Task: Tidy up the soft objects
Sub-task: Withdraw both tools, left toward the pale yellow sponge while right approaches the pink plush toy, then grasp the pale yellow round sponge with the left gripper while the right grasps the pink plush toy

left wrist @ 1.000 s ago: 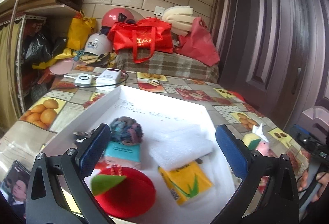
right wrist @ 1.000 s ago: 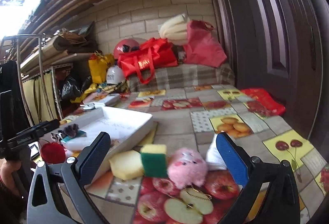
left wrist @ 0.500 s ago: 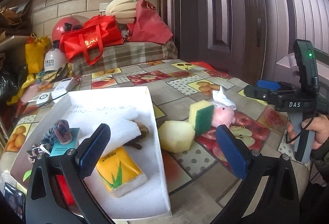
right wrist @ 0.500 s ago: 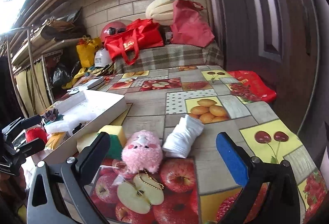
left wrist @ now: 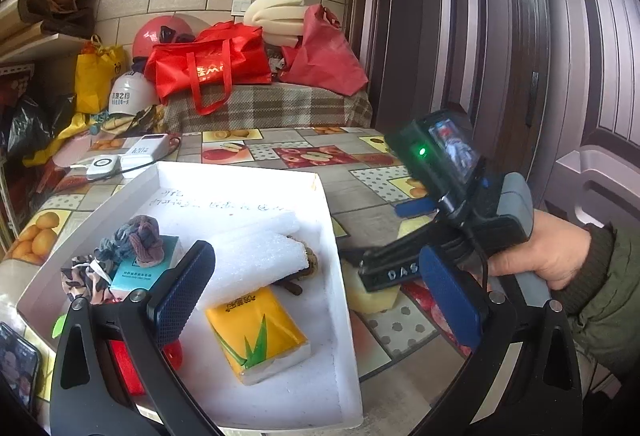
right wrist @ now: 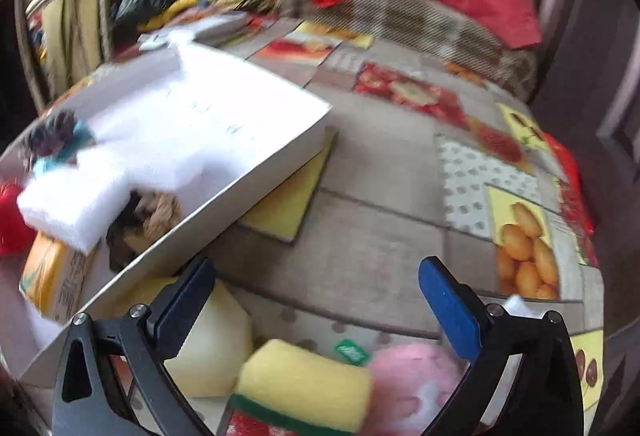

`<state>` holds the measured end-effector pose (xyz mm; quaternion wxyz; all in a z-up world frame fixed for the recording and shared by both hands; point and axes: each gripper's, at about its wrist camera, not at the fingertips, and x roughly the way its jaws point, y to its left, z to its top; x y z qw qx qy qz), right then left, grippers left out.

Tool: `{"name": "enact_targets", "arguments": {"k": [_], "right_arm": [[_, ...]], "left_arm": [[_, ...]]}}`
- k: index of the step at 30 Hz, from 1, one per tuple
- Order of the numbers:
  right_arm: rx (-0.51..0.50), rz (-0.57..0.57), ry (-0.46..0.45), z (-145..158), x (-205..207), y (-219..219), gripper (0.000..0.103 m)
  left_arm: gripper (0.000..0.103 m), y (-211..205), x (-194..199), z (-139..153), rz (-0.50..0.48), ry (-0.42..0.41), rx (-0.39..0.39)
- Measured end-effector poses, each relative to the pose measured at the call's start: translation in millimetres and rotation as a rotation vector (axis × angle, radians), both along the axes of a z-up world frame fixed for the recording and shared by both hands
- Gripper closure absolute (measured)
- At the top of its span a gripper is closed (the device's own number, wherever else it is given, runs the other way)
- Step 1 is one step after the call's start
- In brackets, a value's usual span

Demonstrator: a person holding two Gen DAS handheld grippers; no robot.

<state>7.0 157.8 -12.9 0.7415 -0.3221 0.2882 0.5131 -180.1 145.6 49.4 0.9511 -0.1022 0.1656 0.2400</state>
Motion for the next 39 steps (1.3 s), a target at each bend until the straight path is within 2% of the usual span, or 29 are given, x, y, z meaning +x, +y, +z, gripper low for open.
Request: {"name": "enact_targets", "arguments": {"k": [2,5,10,15,18,20,22,25,28,31,34,37,39], "right_arm": [[0.000,0.036,-0.017,-2.5,-4.2,-5.1,0.003],[-0.007,0.103,0.082,-5.9,-1.7,-25.3,0.004],[0.022,0.161,0.055,-7.9,-9.2,-84.2,0.004],[0.061,0.150,0.034,-2.2,-13.0,-131.9,0.004],[0.240,0.097,0.039,19.2,-9.1,-163.6,0.004],[0.389,0.037,0.110,36.0,4.3,-189.2,0.003],[0.445,-0.036,0.156,44.6,22.2,-202.9,0.003],[0.384,-0.145,0.104,41.4,45.2,-206.3,0.003],[0.355,-0.188,0.147,34.5,61.4,-213.9,0.003],[0.376,-0.140,0.220,30.3,60.4,-225.0,0.003],[0.360,-0.083,0.264,25.9,47.5,-224.0,0.003],[0.290,-0.072,0.232,19.7,33.0,-210.1,0.005],[0.238,-0.080,0.220,13.3,30.2,-197.9,0.009]], "left_arm": [[0.000,1.3,-1.1,-0.1,-0.001,-0.002,-0.001],[0.000,3.8,-1.8,-0.3,-0.002,-0.007,-0.012],[0.000,0.8,-1.1,-0.1,-0.006,0.000,0.004],[0.000,-10.6,5.0,0.2,-0.026,0.025,0.049],[0.000,-23.4,15.8,-2.3,-0.135,0.045,0.023],[0.000,-39.2,27.5,-2.8,-0.223,0.077,0.034],[0.000,-55.2,41.7,-4.2,-0.320,0.121,0.038],[0.001,-78.4,65.3,-8.8,-0.436,0.202,0.020],[0.001,-92.8,80.8,-13.6,-0.476,0.270,0.047],[0.001,-92.7,93.7,-19.2,-0.504,0.300,0.002],[0.008,-90.6,106.4,-25.6,-0.529,0.334,-0.045],[0.009,-95.0,118.0,-33.2,-0.528,0.405,-0.045],[0.009,-97.9,122.7,-37.7,-0.528,0.441,-0.040]]}}
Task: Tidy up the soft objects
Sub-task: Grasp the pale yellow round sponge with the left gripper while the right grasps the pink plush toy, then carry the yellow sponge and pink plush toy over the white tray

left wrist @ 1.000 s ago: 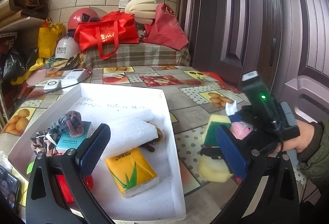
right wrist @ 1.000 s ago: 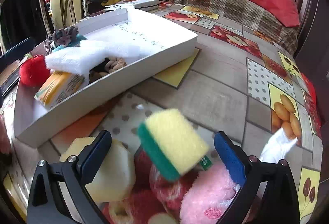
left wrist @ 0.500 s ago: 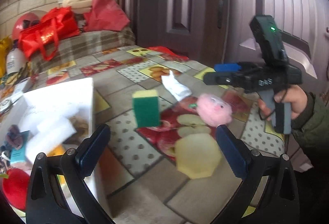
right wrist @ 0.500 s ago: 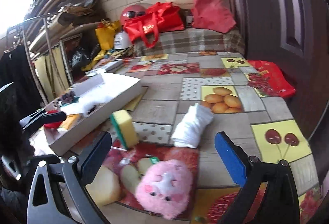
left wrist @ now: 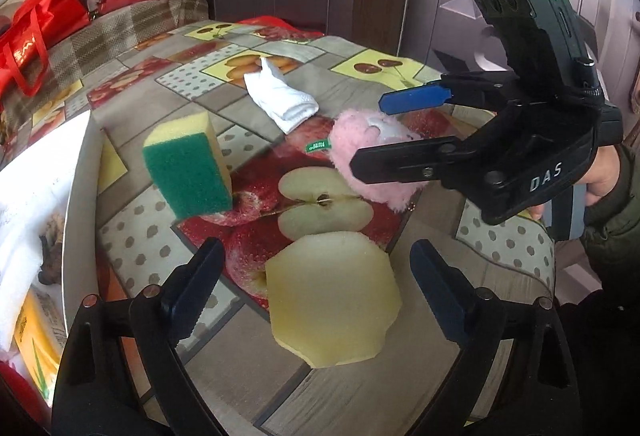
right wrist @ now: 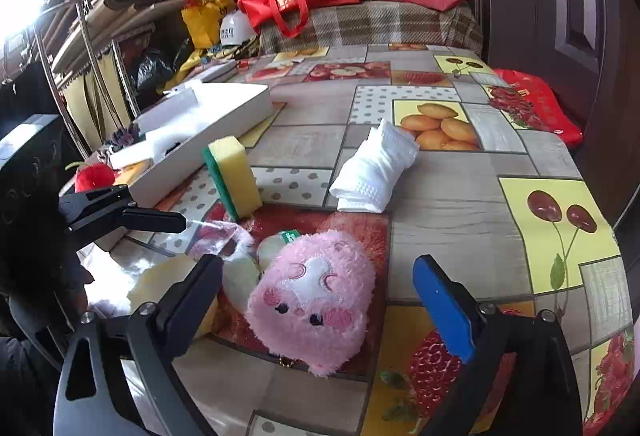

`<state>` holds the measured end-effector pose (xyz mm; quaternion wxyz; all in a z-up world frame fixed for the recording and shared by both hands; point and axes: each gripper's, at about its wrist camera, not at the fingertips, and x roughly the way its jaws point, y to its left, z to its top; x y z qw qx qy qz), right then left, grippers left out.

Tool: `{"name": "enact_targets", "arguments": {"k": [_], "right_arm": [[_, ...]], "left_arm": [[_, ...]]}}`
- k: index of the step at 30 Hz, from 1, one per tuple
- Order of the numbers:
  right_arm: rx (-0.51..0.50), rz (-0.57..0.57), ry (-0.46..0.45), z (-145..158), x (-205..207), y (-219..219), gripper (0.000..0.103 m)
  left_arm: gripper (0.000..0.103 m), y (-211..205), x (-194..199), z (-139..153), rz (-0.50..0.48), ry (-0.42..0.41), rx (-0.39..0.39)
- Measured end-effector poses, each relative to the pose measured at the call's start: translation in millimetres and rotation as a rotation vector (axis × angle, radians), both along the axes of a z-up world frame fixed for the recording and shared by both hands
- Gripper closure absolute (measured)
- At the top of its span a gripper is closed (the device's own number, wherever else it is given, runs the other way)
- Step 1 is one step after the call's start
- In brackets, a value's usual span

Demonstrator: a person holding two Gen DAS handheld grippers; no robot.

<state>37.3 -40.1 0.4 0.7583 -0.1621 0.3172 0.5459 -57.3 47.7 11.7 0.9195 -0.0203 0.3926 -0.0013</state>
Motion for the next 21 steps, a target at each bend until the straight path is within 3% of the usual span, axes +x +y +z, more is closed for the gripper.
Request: {"name": "enact_targets", "arguments": {"k": [1,3,4,10,13,17,21], "right_arm": [[-0.027,-0.001,0.006,-4.9,0.6,4.6,0.013],[-0.065,0.008,0.030,-11.3,3.2,10.8,0.029],[-0.078,0.016,0.041,-14.3,3.8,11.2,0.043],[-0.030,-0.011,0.015,-10.0,-0.8,-6.4,0.050],[0.131,-0.078,0.010,12.2,1.8,-29.1,0.050],[0.329,-0.169,-0.074,36.4,-7.8,-50.7,0.049],[0.402,-0.243,-0.165,38.0,-19.1,-50.8,0.049]], "left_arm": [[0.009,-0.7,2.3,-2.2,0.000,0.016,0.004],[0.018,0.6,6.7,-7.5,0.005,0.050,0.006],[0.039,1.6,8.1,-10.4,0.003,0.070,0.002],[0.046,-4.5,-1.3,-4.6,-0.005,0.015,0.046],[0.046,1.4,-19.3,9.7,0.035,-0.104,0.037],[0.046,13.2,-52.7,29.9,0.120,-0.294,0.009],[0.046,34.5,-75.6,38.4,0.264,-0.395,-0.036]]}}
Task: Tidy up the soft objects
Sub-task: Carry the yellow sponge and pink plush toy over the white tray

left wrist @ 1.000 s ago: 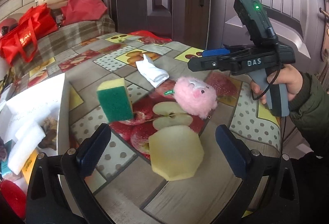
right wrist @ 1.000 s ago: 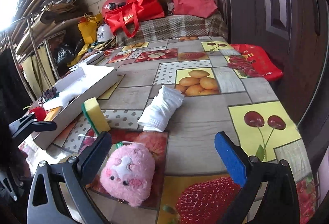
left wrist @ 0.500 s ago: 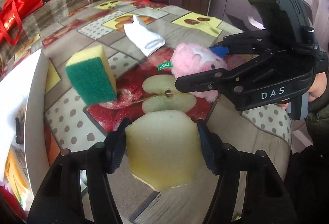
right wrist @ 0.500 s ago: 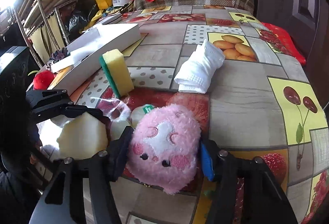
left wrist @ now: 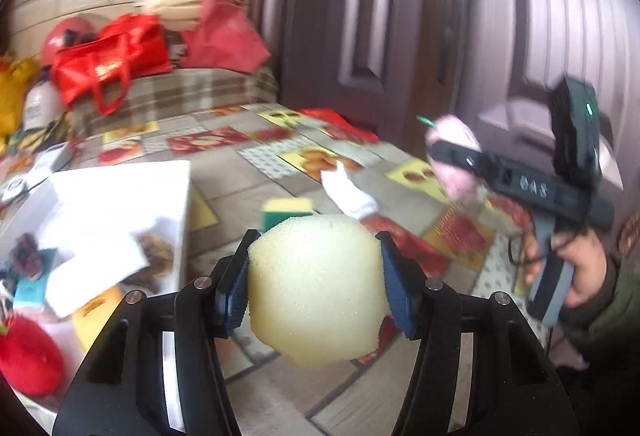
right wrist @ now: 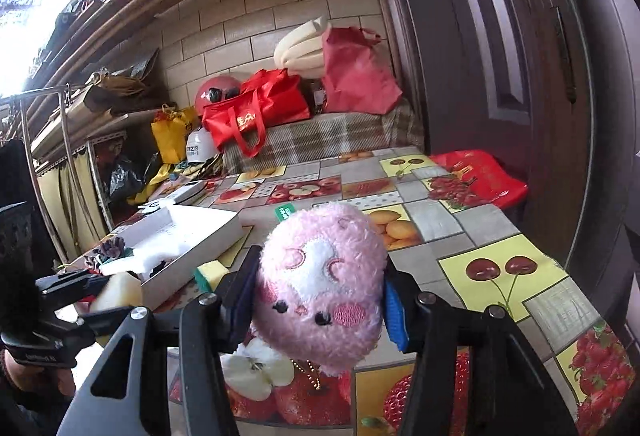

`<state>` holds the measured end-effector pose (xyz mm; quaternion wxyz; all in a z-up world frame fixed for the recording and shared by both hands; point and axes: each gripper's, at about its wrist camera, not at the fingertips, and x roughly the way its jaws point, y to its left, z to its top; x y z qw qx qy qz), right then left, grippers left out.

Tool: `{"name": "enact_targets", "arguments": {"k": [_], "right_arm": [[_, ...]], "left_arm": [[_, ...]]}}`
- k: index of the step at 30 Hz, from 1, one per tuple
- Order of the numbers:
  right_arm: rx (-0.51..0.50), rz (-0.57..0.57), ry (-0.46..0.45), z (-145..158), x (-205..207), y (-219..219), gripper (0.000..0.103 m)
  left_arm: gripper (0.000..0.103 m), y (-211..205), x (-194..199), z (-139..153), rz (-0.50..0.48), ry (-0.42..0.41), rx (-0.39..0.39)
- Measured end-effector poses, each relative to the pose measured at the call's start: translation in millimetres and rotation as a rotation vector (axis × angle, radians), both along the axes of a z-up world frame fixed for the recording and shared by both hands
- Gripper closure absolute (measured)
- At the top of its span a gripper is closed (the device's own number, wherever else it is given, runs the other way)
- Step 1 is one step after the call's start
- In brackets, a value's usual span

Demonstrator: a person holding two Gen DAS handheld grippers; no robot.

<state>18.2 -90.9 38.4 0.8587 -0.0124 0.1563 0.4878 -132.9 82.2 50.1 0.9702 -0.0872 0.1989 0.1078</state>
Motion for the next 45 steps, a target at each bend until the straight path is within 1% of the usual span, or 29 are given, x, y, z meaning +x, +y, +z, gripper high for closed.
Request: {"name": "enact_targets", "arguments": {"k": [2,5,6,7,8,10,12,16,19,23,29,33,35,40,45], "right_arm": [[0.052,-0.015,-0.026,4.2,-5.0,-4.1,0.049],[0.038,-0.024,-0.060,5.7,-9.3,1.9,0.049],[0.039,-0.022,-0.064,6.1,-10.2,3.1,0.049],[0.036,-0.015,-0.064,5.8,-11.4,4.7,0.049],[0.028,-0.009,-0.065,5.4,-12.3,6.4,0.049],[0.018,0.005,-0.071,5.0,-15.6,11.6,0.049],[0.013,0.017,-0.082,5.3,-19.8,17.5,0.049],[0.007,0.042,-0.090,4.3,-27.3,28.8,0.049],[-0.004,0.064,-0.092,3.7,-31.4,37.6,0.049],[-0.015,0.089,-0.099,2.6,-38.3,48.5,0.049],[-0.020,0.105,-0.111,1.5,-47.0,59.7,0.049],[-0.026,0.117,-0.121,1.4,-52.7,65.3,0.049],[-0.028,0.124,-0.120,1.2,-54.3,67.9,0.049],[-0.035,0.140,-0.110,0.6,-58.0,76.0,0.049],[-0.045,0.160,-0.107,0.0,-62.3,83.5,0.049]], "left_arm": [[0.046,5.6,-7.2,2.0,0.055,-0.025,-0.001],[0.046,5.1,-10.5,7.7,0.084,-0.046,0.043],[0.046,3.2,-15.4,8.2,0.098,-0.056,0.094],[0.045,1.6,-16.8,6.9,0.126,-0.043,0.171],[0.045,-1.6,-17.9,5.8,0.146,-0.027,0.223],[0.045,4.7,-23.7,5.8,0.143,-0.045,0.214],[0.045,12.3,-28.4,5.0,0.160,-0.045,0.210],[0.045,30.1,-39.0,3.2,0.186,-0.045,0.168],[0.045,41.8,-49.0,2.0,0.220,-0.048,0.148],[0.045,55.1,-61.7,1.1,0.266,-0.053,0.145],[0.045,75.2,-85.7,1.2,0.350,-0.080,0.148],[0.045,90.4,-98.3,1.4,0.403,-0.096,0.113],[0.045,94.9,-100.6,0.9,0.414,-0.100,0.096],[0.045,91.0,-99.5,0.2,0.416,-0.093,0.118],[0.045,96.0,-100.3,0.3,0.425,-0.091,0.102]]}}
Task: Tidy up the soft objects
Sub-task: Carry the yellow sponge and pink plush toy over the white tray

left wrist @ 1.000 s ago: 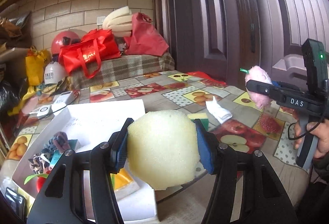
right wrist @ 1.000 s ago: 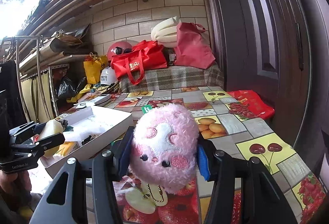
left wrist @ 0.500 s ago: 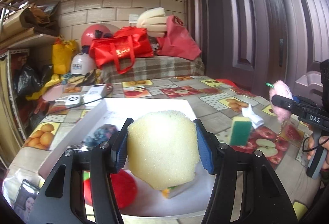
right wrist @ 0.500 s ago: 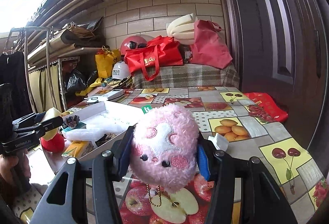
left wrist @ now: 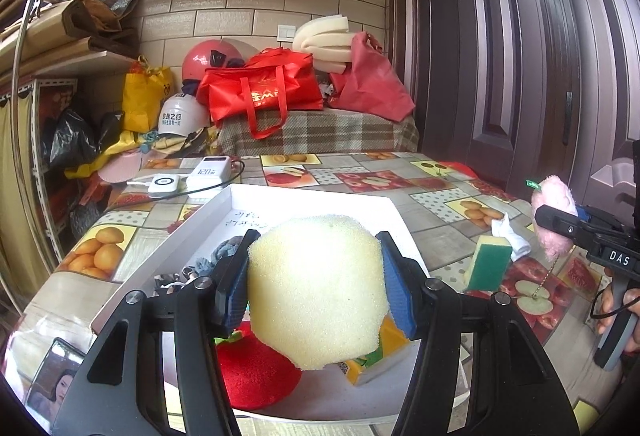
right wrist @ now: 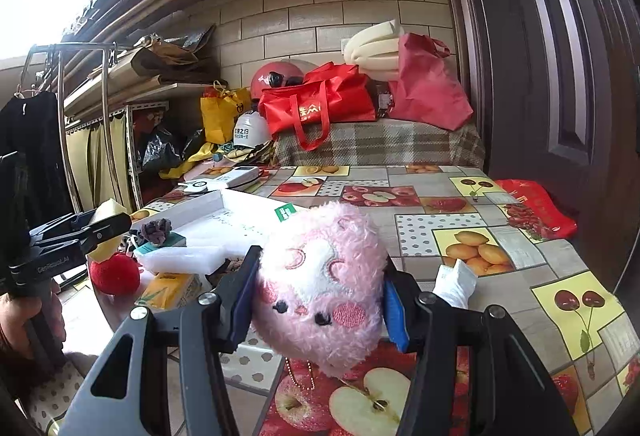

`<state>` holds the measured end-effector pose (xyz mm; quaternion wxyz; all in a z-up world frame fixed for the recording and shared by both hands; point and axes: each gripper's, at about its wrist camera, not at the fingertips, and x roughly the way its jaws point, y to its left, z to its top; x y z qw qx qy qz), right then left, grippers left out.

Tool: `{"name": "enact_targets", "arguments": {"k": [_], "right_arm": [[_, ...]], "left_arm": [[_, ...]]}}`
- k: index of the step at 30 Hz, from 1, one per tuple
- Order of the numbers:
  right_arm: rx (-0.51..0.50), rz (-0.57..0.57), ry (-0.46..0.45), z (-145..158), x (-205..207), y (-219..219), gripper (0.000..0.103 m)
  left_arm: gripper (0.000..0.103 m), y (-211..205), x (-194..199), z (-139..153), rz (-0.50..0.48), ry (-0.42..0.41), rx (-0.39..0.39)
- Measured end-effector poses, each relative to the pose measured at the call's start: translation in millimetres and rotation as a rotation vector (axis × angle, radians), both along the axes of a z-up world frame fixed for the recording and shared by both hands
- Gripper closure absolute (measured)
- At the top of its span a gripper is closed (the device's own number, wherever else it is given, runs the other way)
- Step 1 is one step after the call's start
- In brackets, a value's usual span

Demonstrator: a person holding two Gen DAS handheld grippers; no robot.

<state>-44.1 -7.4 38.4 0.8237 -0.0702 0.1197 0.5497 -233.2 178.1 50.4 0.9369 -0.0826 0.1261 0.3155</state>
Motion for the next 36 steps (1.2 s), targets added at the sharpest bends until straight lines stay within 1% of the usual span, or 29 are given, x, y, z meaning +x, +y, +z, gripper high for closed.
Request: {"name": "enact_targets", "arguments": {"k": [4,7,12,15,20,24,28,31,34,36], "right_arm": [[-0.010,0.016,0.008,-1.0,-3.6,7.9,0.049],[-0.020,0.035,0.023,-2.3,-5.8,16.7,0.049],[-0.047,0.082,0.052,-7.5,-13.1,36.2,0.049],[-0.056,0.110,0.044,-10.7,-22.1,48.0,0.049],[-0.064,0.186,0.007,-12.3,-46.5,65.6,0.049],[-0.071,0.280,0.010,-13.2,-63.3,81.1,0.050],[-0.123,0.373,0.003,-16.4,-79.2,100.2,0.050],[-0.207,0.422,0.004,-22.7,-86.6,119.7,0.050],[-0.282,0.437,0.049,-30.5,-81.5,137.1,0.050],[-0.303,0.422,0.085,-33.2,-73.1,146.3,0.050]], "left_arm": [[0.045,1.2,-0.6,0.3,0.008,-0.002,-0.001],[0.045,6.4,-5.1,0.4,0.034,-0.014,-0.004],[0.045,28.4,-17.8,-1.0,0.097,-0.040,-0.039],[0.045,39.8,-23.2,-2.4,0.122,-0.052,-0.065],[0.045,47.8,-28.4,-4.7,0.136,-0.071,-0.099],[0.045,49.7,-26.6,-5.3,0.139,-0.066,-0.106],[0.045,49.4,-24.9,-4.6,0.133,-0.059,-0.103],[0.045,49.1,-24.6,-4.4,0.133,-0.059,-0.102],[0.045,48.5,-24.0,-4.5,0.133,-0.057,-0.101],[0.045,48.5,-24.0,-4.5,0.133,-0.056,-0.099]]}}
